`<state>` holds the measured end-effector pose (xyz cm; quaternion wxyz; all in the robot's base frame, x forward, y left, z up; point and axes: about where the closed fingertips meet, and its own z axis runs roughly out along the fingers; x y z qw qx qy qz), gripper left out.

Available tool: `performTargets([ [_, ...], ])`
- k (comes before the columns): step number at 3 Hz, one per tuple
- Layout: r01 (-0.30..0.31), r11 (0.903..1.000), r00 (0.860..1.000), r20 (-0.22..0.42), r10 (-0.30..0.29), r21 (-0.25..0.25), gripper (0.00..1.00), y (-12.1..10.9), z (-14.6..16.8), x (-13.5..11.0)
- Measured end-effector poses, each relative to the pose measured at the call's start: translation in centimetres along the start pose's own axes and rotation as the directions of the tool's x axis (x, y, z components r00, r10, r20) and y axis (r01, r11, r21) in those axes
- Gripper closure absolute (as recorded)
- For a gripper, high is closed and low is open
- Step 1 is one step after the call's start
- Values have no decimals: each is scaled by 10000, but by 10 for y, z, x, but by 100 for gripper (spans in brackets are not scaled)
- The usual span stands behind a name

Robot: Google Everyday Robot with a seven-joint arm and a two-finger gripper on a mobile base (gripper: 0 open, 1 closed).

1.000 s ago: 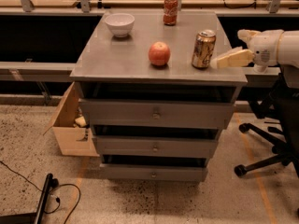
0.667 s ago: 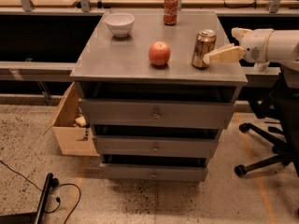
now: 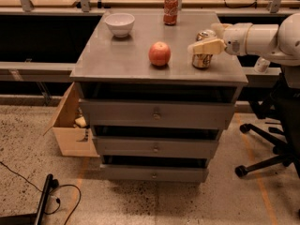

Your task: Pick orange can

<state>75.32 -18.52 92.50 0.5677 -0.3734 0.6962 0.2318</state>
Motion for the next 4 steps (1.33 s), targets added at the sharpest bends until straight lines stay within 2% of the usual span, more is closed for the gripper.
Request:
performTargets([
  [2,176,9993,9994,313,-165,-335,64,7,23,2],
  [3,477,9987,9960,763,-463,-163,88,9,-1,-17],
  [4,829,9965,9892,1203,-833,81,100,12,-46,-50],
])
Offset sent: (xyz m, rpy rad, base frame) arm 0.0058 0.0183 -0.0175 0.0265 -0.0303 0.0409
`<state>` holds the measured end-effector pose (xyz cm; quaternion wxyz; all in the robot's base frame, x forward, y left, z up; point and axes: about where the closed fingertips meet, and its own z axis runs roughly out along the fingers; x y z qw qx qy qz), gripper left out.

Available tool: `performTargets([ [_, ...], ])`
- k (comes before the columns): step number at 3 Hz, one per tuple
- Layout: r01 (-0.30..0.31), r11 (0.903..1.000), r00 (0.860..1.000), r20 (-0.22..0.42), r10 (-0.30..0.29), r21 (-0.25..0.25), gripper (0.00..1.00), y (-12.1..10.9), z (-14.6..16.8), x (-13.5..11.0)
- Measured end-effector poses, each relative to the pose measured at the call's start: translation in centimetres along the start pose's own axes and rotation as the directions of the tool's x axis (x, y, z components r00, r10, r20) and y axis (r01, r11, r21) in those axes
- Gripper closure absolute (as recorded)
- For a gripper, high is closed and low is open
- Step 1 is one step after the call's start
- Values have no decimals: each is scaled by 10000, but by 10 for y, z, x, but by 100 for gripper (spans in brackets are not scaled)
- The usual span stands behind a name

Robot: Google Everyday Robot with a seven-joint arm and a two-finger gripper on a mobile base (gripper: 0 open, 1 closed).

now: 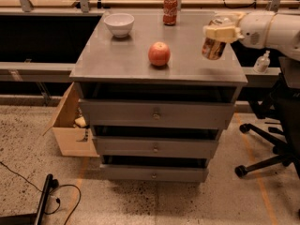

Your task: Pick orange can

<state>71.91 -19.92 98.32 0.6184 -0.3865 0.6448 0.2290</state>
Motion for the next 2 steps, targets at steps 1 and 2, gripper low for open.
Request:
performTargets([
  [1,269,9996,9987,435,-271,53,100,6,-34,-32],
  [2,274,9996,9986,458,-277,68,100,6,-38,-34],
])
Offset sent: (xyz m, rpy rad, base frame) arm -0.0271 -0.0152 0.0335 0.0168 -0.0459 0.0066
